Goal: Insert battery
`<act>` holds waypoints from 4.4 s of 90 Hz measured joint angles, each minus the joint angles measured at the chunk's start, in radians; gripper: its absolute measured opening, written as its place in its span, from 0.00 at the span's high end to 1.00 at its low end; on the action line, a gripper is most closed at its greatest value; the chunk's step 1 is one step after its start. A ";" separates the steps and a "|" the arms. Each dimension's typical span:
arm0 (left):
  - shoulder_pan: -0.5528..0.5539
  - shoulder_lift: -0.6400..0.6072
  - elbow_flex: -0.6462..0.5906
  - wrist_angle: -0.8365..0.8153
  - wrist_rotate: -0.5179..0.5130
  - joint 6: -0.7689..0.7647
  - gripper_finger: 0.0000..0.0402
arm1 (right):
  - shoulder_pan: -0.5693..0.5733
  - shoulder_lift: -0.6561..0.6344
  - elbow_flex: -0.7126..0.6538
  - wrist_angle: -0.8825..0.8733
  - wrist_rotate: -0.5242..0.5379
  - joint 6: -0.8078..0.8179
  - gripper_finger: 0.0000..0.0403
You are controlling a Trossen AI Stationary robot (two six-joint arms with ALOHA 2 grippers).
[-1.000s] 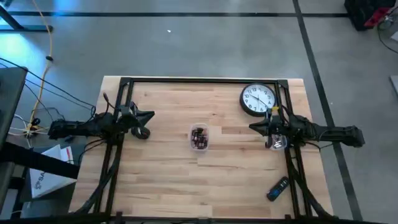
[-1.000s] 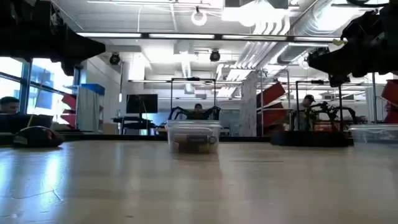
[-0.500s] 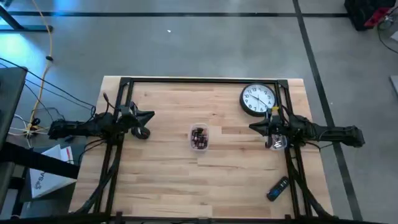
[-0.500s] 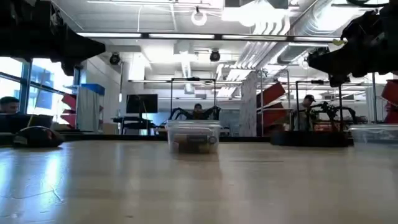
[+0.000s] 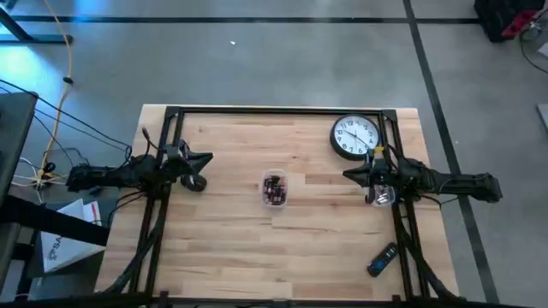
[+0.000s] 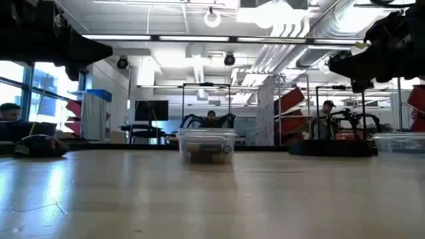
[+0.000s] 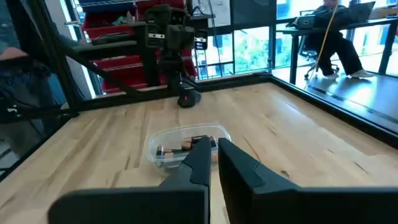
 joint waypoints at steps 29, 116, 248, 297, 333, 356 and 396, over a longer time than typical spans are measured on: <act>0.000 0.000 0.000 0.000 0.000 0.000 0.94 | 0.000 0.000 0.000 0.000 0.000 0.000 1.00; 0.000 0.000 0.000 0.000 0.000 0.000 0.94 | 0.000 0.000 0.000 0.000 0.000 0.000 1.00; 0.003 0.000 -0.001 0.112 -0.112 -0.238 0.94 | 0.095 0.115 0.003 0.005 -0.063 0.415 1.00; 0.002 0.021 -0.001 0.198 -0.030 -0.214 0.94 | 0.141 0.509 0.458 -0.527 0.409 0.432 1.00; 0.002 0.213 -0.008 0.324 -0.040 0.030 0.89 | -0.336 0.872 0.533 -0.550 0.219 0.358 0.89; 0.015 0.326 -0.008 0.485 -0.090 0.073 0.67 | -0.524 1.084 0.533 -0.375 0.163 0.254 0.70; 0.084 0.833 0.111 0.533 -0.006 -0.105 0.56 | -0.569 1.335 0.538 -0.112 0.320 0.377 0.65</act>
